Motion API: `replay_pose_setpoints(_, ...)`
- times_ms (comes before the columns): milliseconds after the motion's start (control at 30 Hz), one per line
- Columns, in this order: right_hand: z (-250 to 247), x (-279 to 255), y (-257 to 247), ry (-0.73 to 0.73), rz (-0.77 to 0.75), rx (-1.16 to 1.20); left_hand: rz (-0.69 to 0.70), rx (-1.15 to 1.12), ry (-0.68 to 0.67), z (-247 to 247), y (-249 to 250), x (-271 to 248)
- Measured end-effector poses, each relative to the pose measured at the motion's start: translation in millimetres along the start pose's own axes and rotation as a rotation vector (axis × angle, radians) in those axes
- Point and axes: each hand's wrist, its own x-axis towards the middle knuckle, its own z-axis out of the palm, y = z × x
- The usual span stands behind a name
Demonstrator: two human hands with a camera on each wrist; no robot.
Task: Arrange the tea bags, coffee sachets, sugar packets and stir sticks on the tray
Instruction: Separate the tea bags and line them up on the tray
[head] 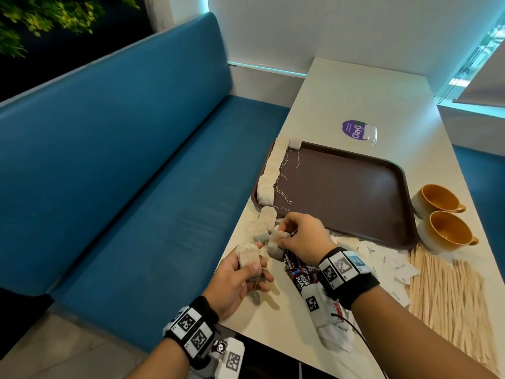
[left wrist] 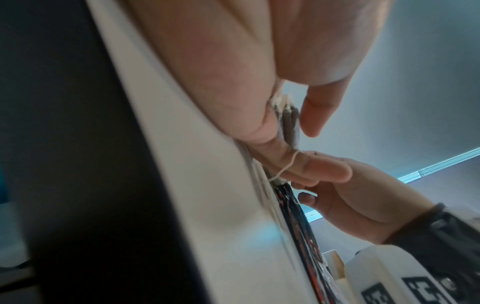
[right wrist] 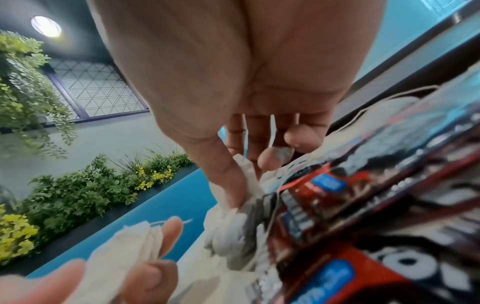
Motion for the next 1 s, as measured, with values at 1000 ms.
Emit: replay_pose_setpoints(1000, 18.1, -27.8, -16.5, -0.159, -0.186, 0.176, -0.08, 0.053, -0.051, 2.3, 6.8, -3.4)
